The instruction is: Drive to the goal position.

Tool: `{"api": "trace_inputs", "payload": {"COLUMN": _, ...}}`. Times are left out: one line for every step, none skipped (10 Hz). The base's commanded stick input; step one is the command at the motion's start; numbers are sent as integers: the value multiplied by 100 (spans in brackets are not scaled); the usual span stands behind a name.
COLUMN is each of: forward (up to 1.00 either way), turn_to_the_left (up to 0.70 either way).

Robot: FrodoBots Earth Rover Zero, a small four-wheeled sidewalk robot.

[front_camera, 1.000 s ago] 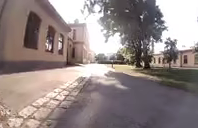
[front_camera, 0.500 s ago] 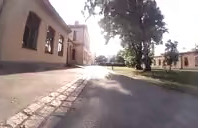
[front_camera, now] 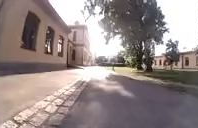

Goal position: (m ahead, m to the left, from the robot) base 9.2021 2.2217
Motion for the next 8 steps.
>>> {"api": "trace_inputs", "payload": {"forward": 44, "turn_to_the_left": 2}}
{"api": "trace_inputs", "payload": {"forward": 44, "turn_to_the_left": 2}}
{"api": "trace_inputs", "payload": {"forward": 44, "turn_to_the_left": 2}}
{"api": "trace_inputs", "payload": {"forward": 44, "turn_to_the_left": 2}}
{"api": "trace_inputs", "payload": {"forward": 44, "turn_to_the_left": 2}}
{"api": "trace_inputs", "payload": {"forward": 44, "turn_to_the_left": 2}}
{"api": "trace_inputs", "payload": {"forward": 44, "turn_to_the_left": 2}}
{"api": "trace_inputs", "payload": {"forward": 44, "turn_to_the_left": 2}}
